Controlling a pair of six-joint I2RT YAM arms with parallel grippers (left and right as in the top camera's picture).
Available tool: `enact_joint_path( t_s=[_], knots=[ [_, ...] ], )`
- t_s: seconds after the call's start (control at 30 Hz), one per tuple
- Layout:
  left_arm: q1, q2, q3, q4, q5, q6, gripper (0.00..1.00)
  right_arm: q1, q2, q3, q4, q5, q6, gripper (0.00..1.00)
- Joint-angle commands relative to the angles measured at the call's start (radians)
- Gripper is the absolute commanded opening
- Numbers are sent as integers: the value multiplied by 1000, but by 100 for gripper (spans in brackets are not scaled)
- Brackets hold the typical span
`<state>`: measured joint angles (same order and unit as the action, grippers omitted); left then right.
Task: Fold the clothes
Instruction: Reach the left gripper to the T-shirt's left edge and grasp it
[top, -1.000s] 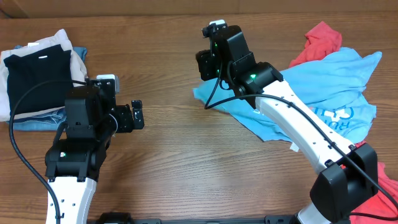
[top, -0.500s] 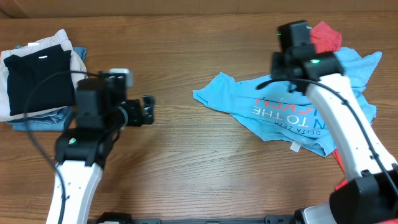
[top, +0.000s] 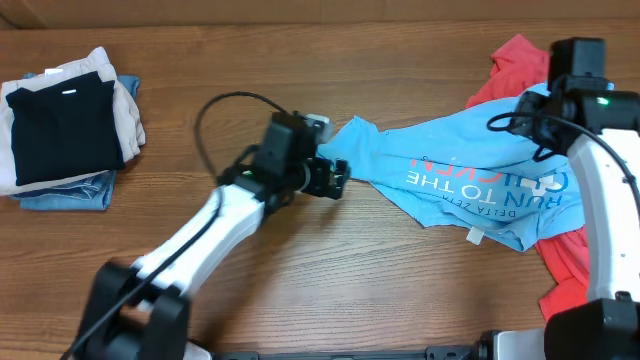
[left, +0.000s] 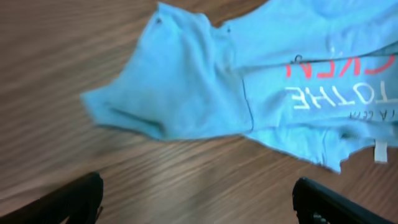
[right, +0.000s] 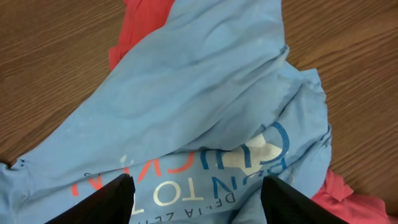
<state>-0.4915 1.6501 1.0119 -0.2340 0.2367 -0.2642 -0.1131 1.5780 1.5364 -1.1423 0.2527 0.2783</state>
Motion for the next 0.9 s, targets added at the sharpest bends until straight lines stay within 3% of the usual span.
enact_joint_path(
  t_s=[0.0, 0.3, 0.37, 0.4, 0.43, 0.47, 0.5, 0.53, 0.57, 0.73, 0.87],
  knots=[
    [-34, 113, 19, 87, 26, -114, 100, -6, -32, 23, -10, -31, 10, 69],
    [-39, 295, 19, 270, 15, -227, 96, -6, -32, 23, -23, -31, 11, 69],
    [-39, 323, 20, 303, 15, -246, 91, -6, -32, 23, -24, -32, 11, 69],
    [-40, 338, 20, 319, 16, -258, 84, -6, -32, 23, -24, -34, 10, 69],
    [-40, 349, 20, 329, 16, -269, 72, -6, -32, 23, -25, -36, 11, 69],
    [-40, 360, 20, 340, 18, -283, 54, -6, -32, 23, -26, -38, 11, 69],
    [-40, 365, 20, 345, 20, -293, 28, -6, -32, 23, -27, -38, 11, 69],
    [-40, 366, 20, 350, 20, -305, 9, -6, -32, 23, -27, -38, 11, 69],
    [-39, 364, 23, 355, 23, -311, 4, -6, -32, 23, -27, -38, 11, 69],
    [-17, 266, 104, 323, 67, -261, 4, -6, -32, 23, -27, -37, 11, 69],
    [21, 96, 229, 204, 66, -185, 4, -6, -32, 23, -26, -37, 10, 69]
  ],
)
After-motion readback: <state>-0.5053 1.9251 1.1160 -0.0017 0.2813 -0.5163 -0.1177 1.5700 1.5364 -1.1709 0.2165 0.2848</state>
